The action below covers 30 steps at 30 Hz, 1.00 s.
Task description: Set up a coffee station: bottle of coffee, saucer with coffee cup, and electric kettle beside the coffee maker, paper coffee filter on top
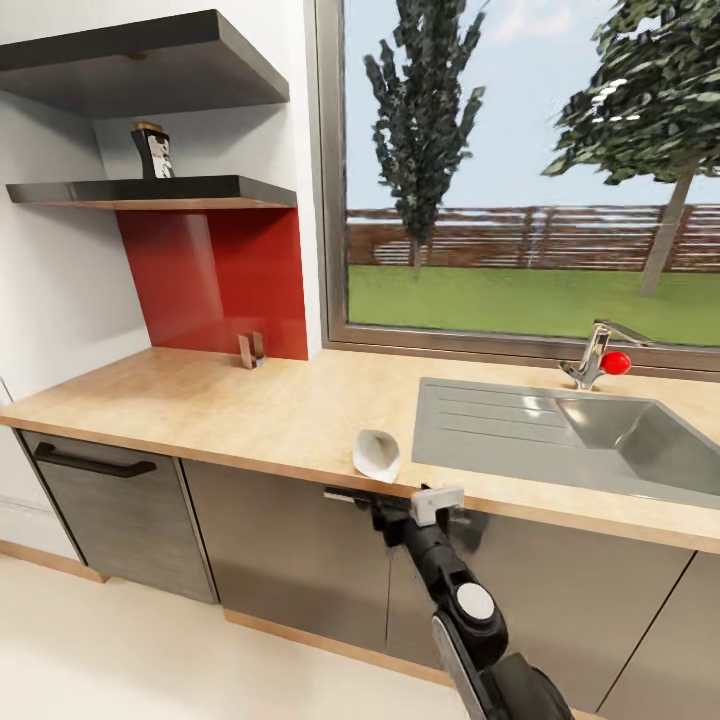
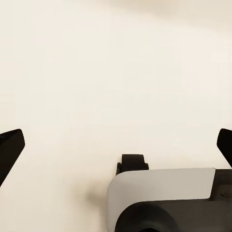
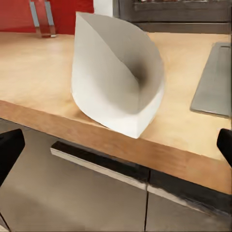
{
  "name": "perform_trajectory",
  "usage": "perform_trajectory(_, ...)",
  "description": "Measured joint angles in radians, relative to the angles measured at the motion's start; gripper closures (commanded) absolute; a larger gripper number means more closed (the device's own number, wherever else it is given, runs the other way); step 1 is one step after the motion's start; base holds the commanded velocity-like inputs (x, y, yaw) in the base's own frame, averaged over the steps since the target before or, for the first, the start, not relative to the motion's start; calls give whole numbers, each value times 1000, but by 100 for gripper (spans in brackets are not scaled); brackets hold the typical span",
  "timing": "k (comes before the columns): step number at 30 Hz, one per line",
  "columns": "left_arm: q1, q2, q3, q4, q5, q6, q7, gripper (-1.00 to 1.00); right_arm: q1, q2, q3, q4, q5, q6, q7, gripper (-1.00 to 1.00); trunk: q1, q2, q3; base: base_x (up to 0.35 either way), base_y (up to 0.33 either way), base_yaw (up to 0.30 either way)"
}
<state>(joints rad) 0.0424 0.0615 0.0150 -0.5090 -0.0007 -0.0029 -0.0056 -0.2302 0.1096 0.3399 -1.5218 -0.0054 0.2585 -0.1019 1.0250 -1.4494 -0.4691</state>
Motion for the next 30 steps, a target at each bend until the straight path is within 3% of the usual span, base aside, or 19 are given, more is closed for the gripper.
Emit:
perform_trajectory(4, 0, 0, 0, 0, 0, 0, 0, -100, -87, 6, 0, -2, 0, 48, -14, -100, 0, 0, 0, 0, 0, 0)
perform_trajectory(8, 0, 0, 0, 0, 0, -1, 0, -100, -133, 7, 0, -2, -1, 106, -72, -100, 0, 0, 0, 0, 0, 0)
perform_trajectory(10, 0, 0, 0, 0, 1, -1, 0, -100, -169, 8, -1, -1, -2, 148, -136, -100, 0, 0, 0, 0, 0, 0)
perform_trajectory(16, 0, 0, 1, 0, 1, -1, 0, -100, -196, 8, -1, 6, 1, 168, -169, -100, 0, 0, 0, 0, 0, 0)
perform_trajectory(17, 0, 1, 2, 0, 1, -1, -1, -100, -228, 7, -1, 36, 3, 171, -198, -100, 0, 0, 0, 0, 0, 0)
perform_trajectory(21, 0, 2, 3, 0, 1, -12, -2, -100, -252, 8, -1, 113, 0, 171, -257, -100, 0, 0, 0, 0, 0, 0)
perform_trajectory(30, 0, 2, 4, 0, 1, -49, -3, -100, -269, 14, -1, 175, -3, 169, -285, -100, 0, 0, 0, 0, 0, 0)
